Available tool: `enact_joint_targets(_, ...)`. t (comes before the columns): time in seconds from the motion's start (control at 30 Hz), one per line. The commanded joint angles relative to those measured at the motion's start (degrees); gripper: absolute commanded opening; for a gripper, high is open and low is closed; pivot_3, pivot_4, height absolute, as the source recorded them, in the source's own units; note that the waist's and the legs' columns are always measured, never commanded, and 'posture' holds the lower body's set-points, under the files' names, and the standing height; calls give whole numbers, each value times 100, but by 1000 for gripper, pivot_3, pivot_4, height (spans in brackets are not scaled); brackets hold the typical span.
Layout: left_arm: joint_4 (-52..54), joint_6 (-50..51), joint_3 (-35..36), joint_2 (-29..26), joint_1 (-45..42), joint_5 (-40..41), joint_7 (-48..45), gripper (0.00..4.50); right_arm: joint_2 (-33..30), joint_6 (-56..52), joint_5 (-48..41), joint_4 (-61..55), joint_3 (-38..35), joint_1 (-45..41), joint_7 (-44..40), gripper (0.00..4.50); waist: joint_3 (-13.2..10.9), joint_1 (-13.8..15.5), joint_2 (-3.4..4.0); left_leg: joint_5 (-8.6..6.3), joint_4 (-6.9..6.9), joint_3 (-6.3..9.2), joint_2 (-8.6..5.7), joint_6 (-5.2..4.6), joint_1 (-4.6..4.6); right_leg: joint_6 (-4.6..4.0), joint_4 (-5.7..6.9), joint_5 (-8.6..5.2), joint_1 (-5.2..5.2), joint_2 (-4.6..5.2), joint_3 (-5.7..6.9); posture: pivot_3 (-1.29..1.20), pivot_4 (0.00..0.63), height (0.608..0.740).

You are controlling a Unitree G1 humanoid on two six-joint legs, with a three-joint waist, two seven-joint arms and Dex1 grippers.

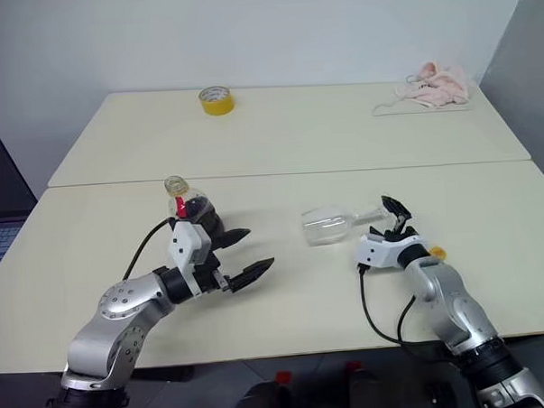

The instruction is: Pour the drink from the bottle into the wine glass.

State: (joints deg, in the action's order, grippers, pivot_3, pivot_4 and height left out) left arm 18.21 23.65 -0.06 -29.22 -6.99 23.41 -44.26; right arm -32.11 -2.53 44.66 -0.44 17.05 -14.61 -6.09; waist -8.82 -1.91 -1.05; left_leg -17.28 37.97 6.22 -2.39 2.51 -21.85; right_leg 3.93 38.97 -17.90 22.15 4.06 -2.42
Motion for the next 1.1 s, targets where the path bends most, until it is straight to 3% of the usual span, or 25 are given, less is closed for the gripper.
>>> enact_joint_targets(0.03, 346, 137, -14, 35, -95, 123, 108, 4482, 158, 18, 251, 305, 121, -278, 198, 4500, 0, -2, 0, 0, 0, 0, 0, 0, 0, 0, 0, 0, 0, 0, 0, 0, 150, 740)
enact_joint_targets(0.27, 550, 391, -8, 9, -128, 215, 212, 4482, 361, 58, 374, 831, 214, -747, 415, 4500, 1, -17, -1, 0, 0, -1, 2, 1, 1, 0, 1, 0, 1, -1, -2, 0, 150, 740)
enact_joint_targets(0.33, 559, 407, 6, -5, -116, 228, 219, 4500, 375, 63, 370, 857, 225, -768, 413, 4119, 1, -15, -1, 0, 0, 0, 2, 1, 1, 0, 1, 0, 2, -1, -1, 0, 150, 740)
enact_joint_targets(0.73, 411, 204, 30, 19, 108, 191, 161, 4500, 440, 78, 357, 770, 170, -643, 573, 267, 1, -15, -1, 0, -1, -2, 2, 1, 1, 0, 1, 0, 3, 0, -3, 0, 150, 740)
enact_joint_targets(1.1, 468, 81, 18, 37, 384, 233, 152, 4500, 518, 117, -193, 547, -179, -811, 444, 262, 1, -14, 0, 0, -1, -3, 1, 1, -2, 0, 1, 0, 5, 0, -4, 0, 150, 740)
